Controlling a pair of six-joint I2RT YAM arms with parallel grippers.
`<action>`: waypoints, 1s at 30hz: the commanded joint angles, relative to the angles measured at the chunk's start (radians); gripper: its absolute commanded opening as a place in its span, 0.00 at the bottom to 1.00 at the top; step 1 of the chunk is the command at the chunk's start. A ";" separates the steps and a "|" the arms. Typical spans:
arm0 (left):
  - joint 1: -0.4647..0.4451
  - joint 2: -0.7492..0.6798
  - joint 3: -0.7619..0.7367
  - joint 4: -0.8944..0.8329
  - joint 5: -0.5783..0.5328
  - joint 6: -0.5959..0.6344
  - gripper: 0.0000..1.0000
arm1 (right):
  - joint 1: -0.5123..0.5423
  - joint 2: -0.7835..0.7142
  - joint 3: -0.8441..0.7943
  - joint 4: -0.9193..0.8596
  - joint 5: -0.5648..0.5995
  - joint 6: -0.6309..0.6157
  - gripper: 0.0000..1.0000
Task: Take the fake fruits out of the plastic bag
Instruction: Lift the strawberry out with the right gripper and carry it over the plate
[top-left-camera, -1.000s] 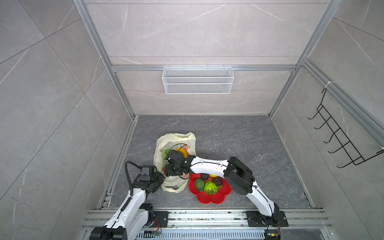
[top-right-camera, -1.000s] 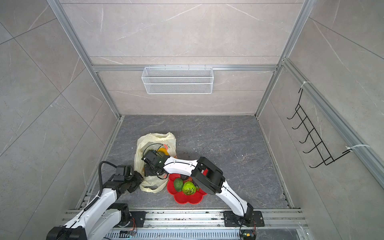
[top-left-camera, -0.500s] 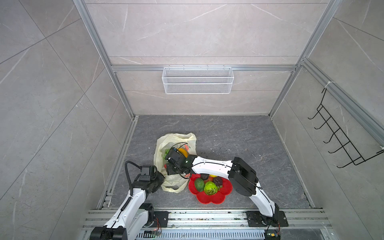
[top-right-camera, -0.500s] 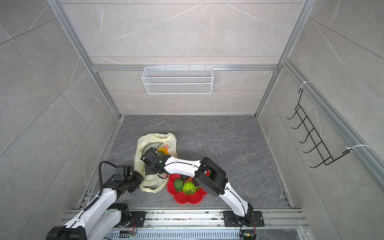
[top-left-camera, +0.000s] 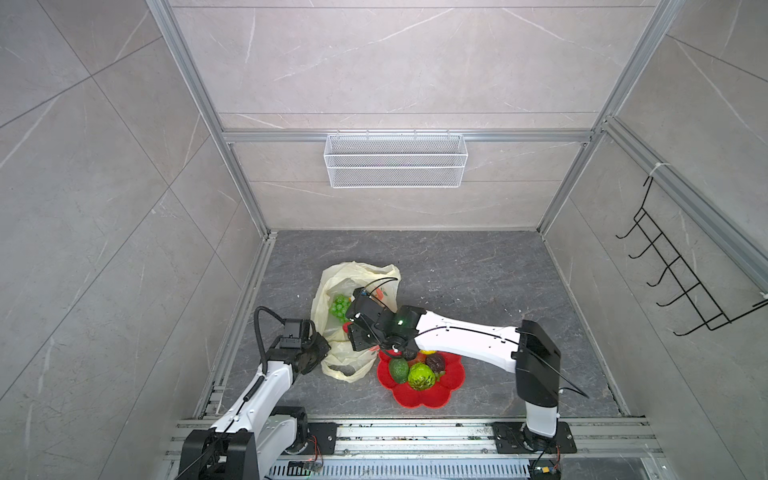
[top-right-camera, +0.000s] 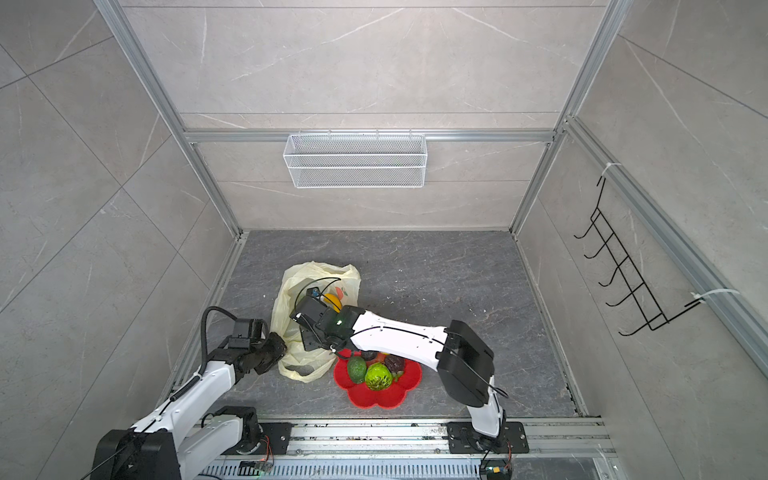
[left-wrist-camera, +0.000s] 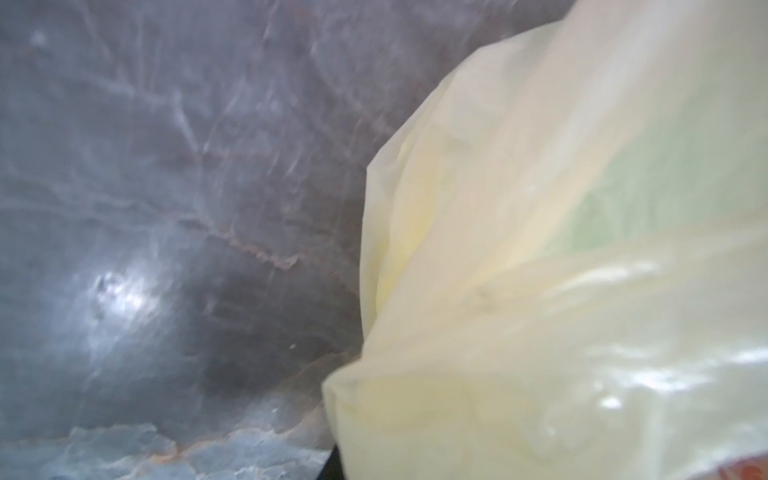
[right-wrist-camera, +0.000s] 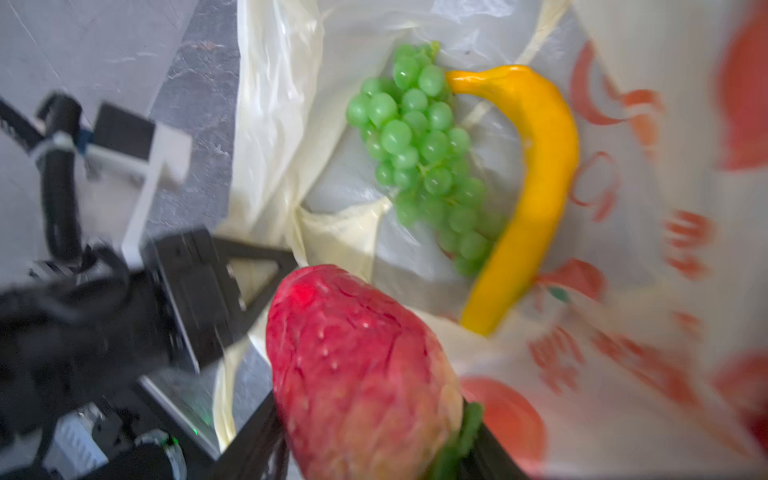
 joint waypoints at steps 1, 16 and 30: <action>-0.003 0.021 0.063 0.043 -0.031 0.080 0.10 | 0.000 -0.101 -0.056 -0.135 0.062 -0.053 0.55; -0.003 0.019 0.078 0.124 -0.045 0.204 0.07 | -0.023 -0.236 -0.153 -0.486 0.139 -0.170 0.55; -0.003 -0.008 0.058 0.141 -0.041 0.202 0.06 | -0.054 -0.140 -0.117 -0.661 0.137 -0.237 0.56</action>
